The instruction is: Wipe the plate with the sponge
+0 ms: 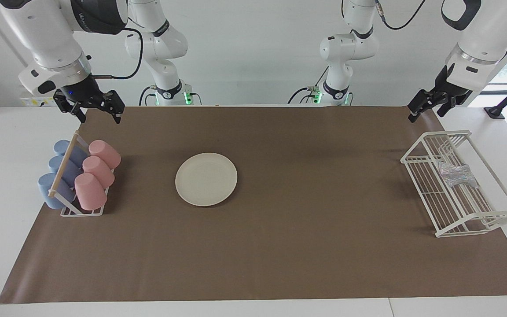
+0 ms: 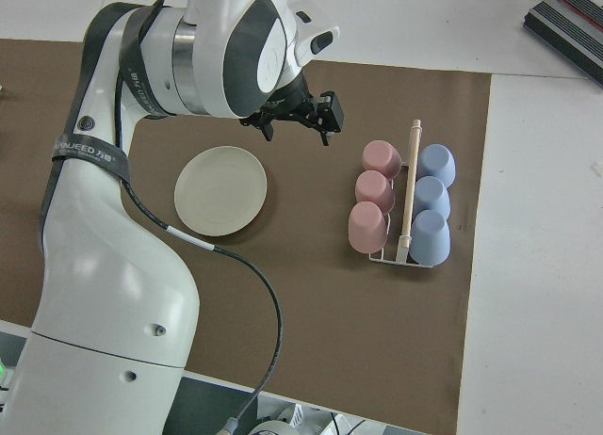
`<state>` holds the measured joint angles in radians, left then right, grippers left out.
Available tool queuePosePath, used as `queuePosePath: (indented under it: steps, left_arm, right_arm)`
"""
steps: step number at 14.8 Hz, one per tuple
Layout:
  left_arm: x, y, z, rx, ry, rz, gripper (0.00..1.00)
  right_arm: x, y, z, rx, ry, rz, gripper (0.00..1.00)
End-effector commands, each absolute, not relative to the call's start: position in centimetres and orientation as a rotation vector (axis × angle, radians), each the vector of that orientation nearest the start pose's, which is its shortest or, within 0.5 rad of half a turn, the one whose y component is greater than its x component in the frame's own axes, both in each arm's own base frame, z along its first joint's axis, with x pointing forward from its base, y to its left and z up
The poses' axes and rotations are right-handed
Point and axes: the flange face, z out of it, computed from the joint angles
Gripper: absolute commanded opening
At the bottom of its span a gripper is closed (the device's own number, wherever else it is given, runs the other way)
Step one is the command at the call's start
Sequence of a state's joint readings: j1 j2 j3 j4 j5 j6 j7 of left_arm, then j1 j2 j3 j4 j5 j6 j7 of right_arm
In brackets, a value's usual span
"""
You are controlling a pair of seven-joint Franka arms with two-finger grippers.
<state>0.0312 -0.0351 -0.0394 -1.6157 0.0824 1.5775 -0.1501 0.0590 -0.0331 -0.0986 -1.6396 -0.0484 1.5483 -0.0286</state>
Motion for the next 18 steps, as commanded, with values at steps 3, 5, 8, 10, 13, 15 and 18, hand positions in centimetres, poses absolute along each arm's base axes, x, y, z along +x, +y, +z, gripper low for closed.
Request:
queuePosePath:
  steps: [3, 5, 8, 10, 13, 15, 18]
  left_arm:
    - [56.2, -1.5, 57.1, -2.766, -0.307, -0.045, 1.0]
    - [57.5, -1.4, 54.1, -2.656, -0.248, -0.037, 1.0]
    - [60.5, -2.4, 48.3, -2.441, -0.217, -0.068, 1.0]
    - [61.5, -1.4, 46.3, -2.368, -0.167, -0.082, 1.0]
    - [63.0, -1.0, 42.9, -2.265, -0.095, -0.085, 1.0]
    - [63.4, -0.3, 42.5, -2.27, -0.079, -0.116, 1.0]
    - [63.5, 0.1, 42.0, -2.273, -0.08, -0.111, 1.0]
  right_arm:
    - [53.3, -2.8, 61.0, -3.194, 0.029, 0.118, 1.0]
    - [53.3, -2.9, 60.9, -3.194, 0.036, 0.118, 1.0]
    - [53.4, -2.8, 60.9, -3.195, 0.09, 0.114, 1.0]
    - [53.4, -2.8, 60.9, -3.195, 0.093, 0.111, 1.0]
    - [53.3, -2.8, 60.9, -3.194, 0.098, 0.116, 1.0]
    - [53.4, -2.6, 60.9, -3.195, 0.095, 0.114, 1.0]
    - [53.6, -1.2, 61.4, -3.199, 0.082, 0.099, 1.0]
